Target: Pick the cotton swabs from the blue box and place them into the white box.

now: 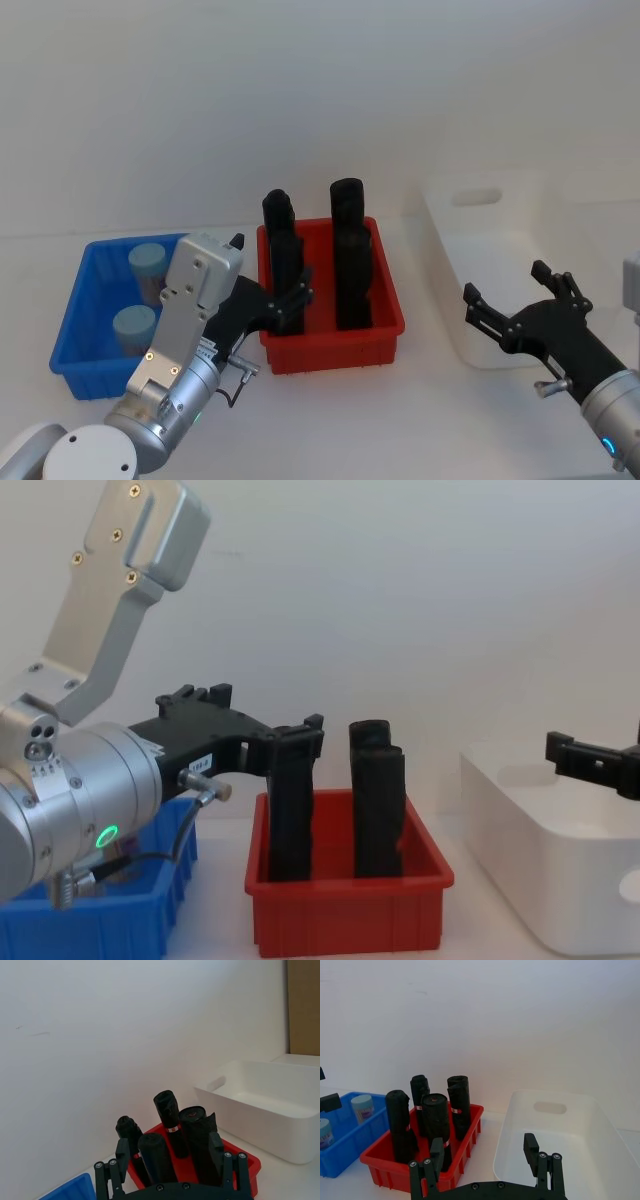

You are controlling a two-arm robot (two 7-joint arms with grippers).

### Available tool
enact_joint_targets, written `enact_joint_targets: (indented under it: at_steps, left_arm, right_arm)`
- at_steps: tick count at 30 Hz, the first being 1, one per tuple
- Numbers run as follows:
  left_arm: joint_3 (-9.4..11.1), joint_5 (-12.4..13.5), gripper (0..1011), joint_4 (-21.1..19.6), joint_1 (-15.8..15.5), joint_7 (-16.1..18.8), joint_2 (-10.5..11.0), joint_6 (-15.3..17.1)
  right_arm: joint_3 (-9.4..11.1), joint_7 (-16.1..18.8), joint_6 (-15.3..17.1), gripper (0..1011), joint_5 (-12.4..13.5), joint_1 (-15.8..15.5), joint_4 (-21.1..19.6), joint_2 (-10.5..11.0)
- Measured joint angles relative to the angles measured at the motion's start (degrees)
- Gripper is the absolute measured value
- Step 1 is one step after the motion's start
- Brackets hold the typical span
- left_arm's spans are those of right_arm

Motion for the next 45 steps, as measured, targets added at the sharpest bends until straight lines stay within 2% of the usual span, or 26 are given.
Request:
enact_joint_targets:
  at_steps: [45]
  left_arm:
    - [-0.1,0.0,1004,0.0,0.0,0.0,0.0,0.0]
  right_arm:
    - [0.0,0.0,0.0,1002,0.0,0.0,0.0,0.0]
